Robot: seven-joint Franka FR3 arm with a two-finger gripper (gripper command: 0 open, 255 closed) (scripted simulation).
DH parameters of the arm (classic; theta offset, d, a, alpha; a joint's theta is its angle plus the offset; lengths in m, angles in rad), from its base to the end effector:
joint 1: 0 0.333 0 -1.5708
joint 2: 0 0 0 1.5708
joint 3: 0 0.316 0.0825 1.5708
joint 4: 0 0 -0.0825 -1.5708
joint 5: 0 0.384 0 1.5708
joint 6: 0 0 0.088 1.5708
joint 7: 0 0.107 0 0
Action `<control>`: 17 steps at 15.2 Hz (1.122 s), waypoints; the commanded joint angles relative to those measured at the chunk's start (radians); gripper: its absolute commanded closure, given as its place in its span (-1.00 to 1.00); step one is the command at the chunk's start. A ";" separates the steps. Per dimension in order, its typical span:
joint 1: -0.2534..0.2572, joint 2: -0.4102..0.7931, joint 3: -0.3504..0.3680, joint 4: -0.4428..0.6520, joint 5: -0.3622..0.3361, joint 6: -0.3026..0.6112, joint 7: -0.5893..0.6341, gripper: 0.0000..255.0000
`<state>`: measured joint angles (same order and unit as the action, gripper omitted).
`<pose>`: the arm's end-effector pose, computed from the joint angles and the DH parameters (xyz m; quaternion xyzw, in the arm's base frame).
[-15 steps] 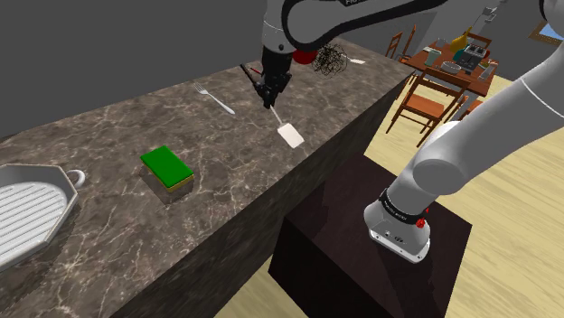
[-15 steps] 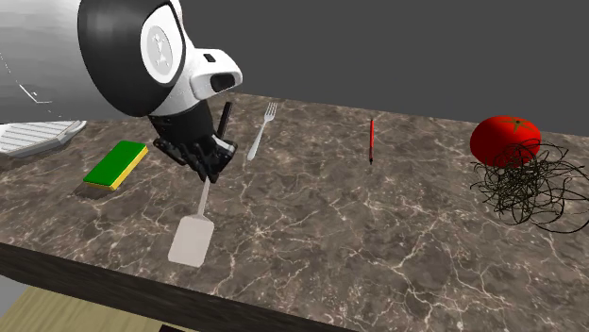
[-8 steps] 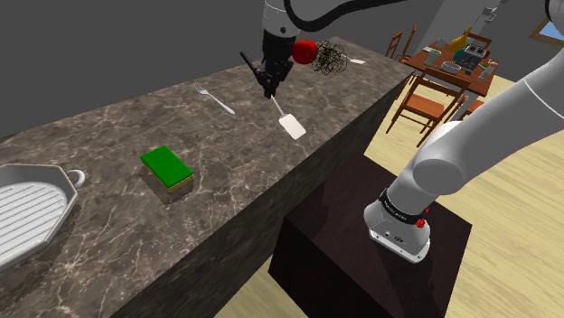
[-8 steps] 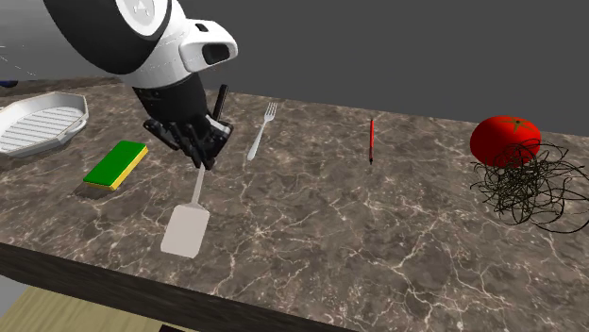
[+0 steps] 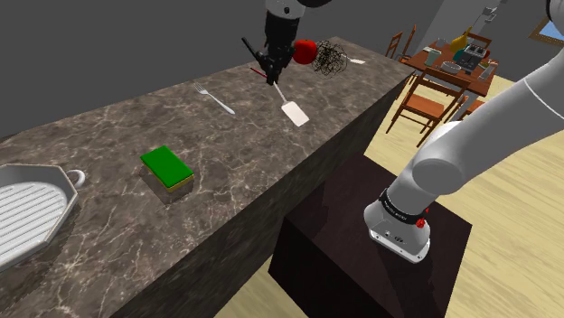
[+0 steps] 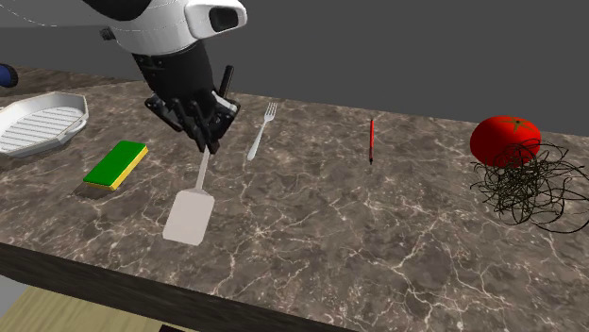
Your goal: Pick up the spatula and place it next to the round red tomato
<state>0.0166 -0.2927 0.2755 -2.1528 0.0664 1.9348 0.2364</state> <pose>0.4531 0.1511 0.5230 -0.9994 -0.0127 -0.0334 0.0007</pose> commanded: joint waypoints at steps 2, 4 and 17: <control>-0.028 0.035 -0.040 0.034 -0.016 -0.002 -0.060 1.00; -0.048 0.065 -0.065 0.062 -0.026 -0.001 -0.100 1.00; -0.167 0.335 -0.204 0.363 -0.062 -0.036 -0.343 1.00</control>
<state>-0.1411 0.0154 0.0803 -1.8218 0.0059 1.9029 -0.0874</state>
